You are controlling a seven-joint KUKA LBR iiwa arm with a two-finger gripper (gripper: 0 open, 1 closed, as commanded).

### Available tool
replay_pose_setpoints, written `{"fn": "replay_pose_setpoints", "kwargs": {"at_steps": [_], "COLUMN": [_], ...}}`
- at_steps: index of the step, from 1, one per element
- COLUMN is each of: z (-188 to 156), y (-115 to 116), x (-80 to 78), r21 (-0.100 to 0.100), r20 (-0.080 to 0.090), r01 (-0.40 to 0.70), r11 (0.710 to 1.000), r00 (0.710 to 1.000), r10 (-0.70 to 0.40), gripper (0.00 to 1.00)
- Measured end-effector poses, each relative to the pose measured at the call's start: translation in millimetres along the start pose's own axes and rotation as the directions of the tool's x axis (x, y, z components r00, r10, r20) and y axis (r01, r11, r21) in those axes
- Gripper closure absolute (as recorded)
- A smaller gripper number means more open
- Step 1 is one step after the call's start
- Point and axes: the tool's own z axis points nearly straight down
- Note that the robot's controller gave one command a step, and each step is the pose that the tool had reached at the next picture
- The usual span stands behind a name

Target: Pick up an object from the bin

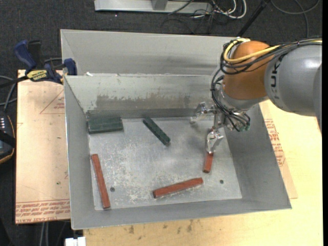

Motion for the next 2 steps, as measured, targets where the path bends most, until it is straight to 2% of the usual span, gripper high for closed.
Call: {"fn": "replay_pose_setpoints", "kwargs": {"at_steps": [1,2], "z": [0,5], "y": [0,-38], "x": [0.1,40.0], "r21": [0.0,-0.005], "r20": [-0.001,-0.001], "r01": [0.0,0.425], "r11": [1.0,0.905], "r00": [1.0,0.905], "r10": [0.0,-0.425], "gripper": [0.0,1.0]}}
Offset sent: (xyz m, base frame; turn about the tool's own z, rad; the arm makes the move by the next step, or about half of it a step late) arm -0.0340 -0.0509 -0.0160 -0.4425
